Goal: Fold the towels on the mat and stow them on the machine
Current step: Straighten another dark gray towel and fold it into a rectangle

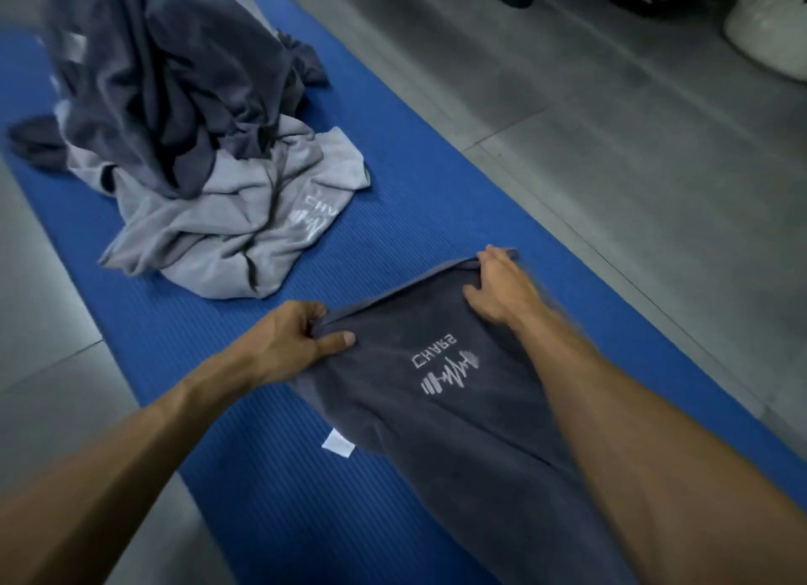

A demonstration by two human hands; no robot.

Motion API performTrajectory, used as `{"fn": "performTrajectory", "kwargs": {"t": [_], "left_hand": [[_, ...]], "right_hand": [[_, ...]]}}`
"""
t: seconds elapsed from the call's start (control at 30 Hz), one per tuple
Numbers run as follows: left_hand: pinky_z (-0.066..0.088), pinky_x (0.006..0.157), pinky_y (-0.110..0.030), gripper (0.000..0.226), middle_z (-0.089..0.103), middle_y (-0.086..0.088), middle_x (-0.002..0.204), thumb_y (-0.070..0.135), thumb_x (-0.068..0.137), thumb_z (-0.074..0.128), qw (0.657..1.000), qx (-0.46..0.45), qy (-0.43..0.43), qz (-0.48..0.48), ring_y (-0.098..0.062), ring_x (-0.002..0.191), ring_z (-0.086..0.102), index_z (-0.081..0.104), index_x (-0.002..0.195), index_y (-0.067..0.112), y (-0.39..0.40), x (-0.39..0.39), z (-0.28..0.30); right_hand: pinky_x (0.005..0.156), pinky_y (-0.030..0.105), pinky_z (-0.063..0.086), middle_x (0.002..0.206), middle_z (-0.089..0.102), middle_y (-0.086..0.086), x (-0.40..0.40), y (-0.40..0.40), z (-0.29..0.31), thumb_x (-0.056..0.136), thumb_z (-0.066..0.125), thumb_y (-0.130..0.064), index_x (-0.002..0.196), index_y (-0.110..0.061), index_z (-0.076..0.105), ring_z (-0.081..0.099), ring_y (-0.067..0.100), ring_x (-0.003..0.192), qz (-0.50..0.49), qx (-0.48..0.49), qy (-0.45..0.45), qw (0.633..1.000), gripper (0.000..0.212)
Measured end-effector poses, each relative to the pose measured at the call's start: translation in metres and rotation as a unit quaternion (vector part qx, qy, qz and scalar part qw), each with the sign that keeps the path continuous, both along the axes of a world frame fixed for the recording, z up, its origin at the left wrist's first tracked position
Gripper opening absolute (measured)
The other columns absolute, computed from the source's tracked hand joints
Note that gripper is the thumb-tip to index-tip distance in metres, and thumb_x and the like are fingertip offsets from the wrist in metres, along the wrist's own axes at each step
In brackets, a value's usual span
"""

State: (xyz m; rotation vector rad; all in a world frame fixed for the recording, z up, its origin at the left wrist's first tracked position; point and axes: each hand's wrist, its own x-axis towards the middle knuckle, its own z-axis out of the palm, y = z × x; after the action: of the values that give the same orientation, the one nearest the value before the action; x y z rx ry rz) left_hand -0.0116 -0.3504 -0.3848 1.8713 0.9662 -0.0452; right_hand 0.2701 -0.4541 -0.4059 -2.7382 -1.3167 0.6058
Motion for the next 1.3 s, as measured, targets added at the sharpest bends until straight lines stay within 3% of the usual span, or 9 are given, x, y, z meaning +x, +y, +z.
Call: {"fn": "performTrajectory", "kwargs": {"t": [0.13, 0.23, 0.37, 0.5, 0.63, 0.77, 1.03, 1.2, 1.3], "left_hand": [[0.038, 0.062, -0.031, 0.026, 0.062, -0.005, 0.079, 0.042, 0.094, 0.054, 0.984, 0.168, 0.050, 0.020, -0.022, 0.077, 0.059, 0.054, 0.091, 0.015, 0.015, 0.001, 0.006], [0.041, 0.063, -0.036, 0.030, 0.064, -0.014, 0.103, 0.036, 0.095, 0.051, 0.914, 0.357, 0.188, -0.027, -0.036, 0.091, 0.064, 0.049, 0.118, 0.017, 0.022, 0.001, 0.002], [0.039, 0.047, -0.033, 0.033, 0.059, -0.010, 0.093, 0.016, 0.070, 0.077, 0.832, 0.527, 0.090, -0.147, -0.031, 0.075, 0.059, 0.063, 0.100, 0.013, 0.019, 0.008, -0.015], [0.053, 0.082, -0.038, 0.039, 0.063, -0.008, 0.114, 0.031, 0.082, 0.055, 0.862, 0.462, 0.039, -0.206, -0.028, 0.101, 0.062, 0.064, 0.116, 0.013, 0.002, 0.025, -0.044], [0.016, 0.118, -0.043, 0.071, 0.032, -0.012, 0.154, 0.058, 0.093, 0.029, 0.894, 0.398, 0.100, -0.179, -0.032, 0.145, 0.023, 0.036, 0.148, 0.014, 0.017, 0.012, -0.064], [0.005, 0.117, -0.044, 0.077, 0.024, -0.015, 0.157, 0.062, 0.092, 0.025, 0.890, 0.405, 0.096, -0.187, -0.028, 0.148, 0.012, 0.029, 0.150, 0.011, 0.022, 0.007, -0.067], [0.024, 0.115, -0.053, 0.064, 0.041, -0.011, 0.150, 0.047, 0.094, 0.032, 0.894, 0.399, 0.008, -0.202, -0.030, 0.142, 0.031, 0.042, 0.143, 0.008, -0.003, 0.094, -0.059], [0.015, 0.118, -0.054, 0.068, 0.030, -0.008, 0.156, 0.056, 0.096, 0.023, 0.883, 0.407, 0.037, -0.231, -0.028, 0.147, 0.018, 0.033, 0.149, 0.013, -0.004, 0.101, -0.073], [0.019, 0.117, -0.055, 0.067, 0.035, -0.008, 0.154, 0.055, 0.095, 0.028, 0.888, 0.402, 0.025, -0.221, -0.029, 0.146, 0.022, 0.037, 0.147, 0.014, -0.004, 0.102, -0.072]], "right_hand": [[0.111, 0.046, 0.031, 0.163, 0.005, 0.006, 0.003, 0.032, 0.006, 0.094, 0.053, -0.026, 0.146, -0.003, 0.029, 0.033, 0.042, 0.138, 0.023, 0.025, -0.061, 0.998, 0.062], [0.109, 0.045, 0.032, 0.164, -0.006, 0.002, 0.003, 0.062, 0.007, 0.095, 0.052, -0.027, 0.152, -0.014, 0.022, 0.027, 0.036, 0.143, 0.051, -0.009, -0.028, 0.998, 0.066], [0.108, 0.047, 0.032, 0.160, 0.013, 0.007, -0.015, 0.072, 0.005, 0.093, 0.055, -0.026, 0.149, -0.023, 0.030, 0.032, 0.035, 0.136, 0.031, 0.037, -0.104, 0.993, 0.061], [0.094, 0.042, 0.037, 0.128, 0.051, 0.009, -0.058, 0.054, -0.014, 0.092, 0.051, -0.033, 0.121, -0.012, 0.053, 0.048, 0.029, 0.116, 0.115, 0.144, -0.160, 0.970, 0.035], [0.121, 0.048, 0.008, 0.160, 0.019, 0.004, -0.050, 0.078, -0.034, 0.100, 0.035, -0.045, 0.149, -0.019, 0.031, 0.010, 0.025, 0.149, 0.111, 0.059, -0.066, 0.990, 0.055], [0.120, 0.049, -0.008, 0.164, 0.000, -0.003, -0.024, 0.107, -0.029, 0.101, 0.033, -0.047, 0.154, -0.024, 0.018, -0.008, 0.015, 0.150, 0.096, 0.052, 0.032, 0.993, 0.059], [0.093, 0.045, 0.036, 0.122, 0.053, 0.010, -0.009, 0.052, -0.021, 0.098, 0.044, -0.031, 0.122, -0.013, 0.054, 0.047, 0.030, 0.113, -0.006, 0.164, -0.167, 0.972, 0.031], [0.104, 0.049, 0.038, 0.136, 0.049, 0.011, 0.039, 0.090, -0.012, 0.102, 0.043, -0.028, 0.138, -0.014, 0.047, 0.047, 0.031, 0.125, -0.211, 0.178, -0.039, 0.960, 0.039], [0.094, 0.045, 0.050, 0.117, 0.060, 0.006, 0.053, 0.106, -0.017, 0.090, 0.063, -0.024, 0.101, -0.021, 0.066, 0.060, 0.025, 0.105, -0.205, 0.151, -0.037, 0.966, 0.012]]}}
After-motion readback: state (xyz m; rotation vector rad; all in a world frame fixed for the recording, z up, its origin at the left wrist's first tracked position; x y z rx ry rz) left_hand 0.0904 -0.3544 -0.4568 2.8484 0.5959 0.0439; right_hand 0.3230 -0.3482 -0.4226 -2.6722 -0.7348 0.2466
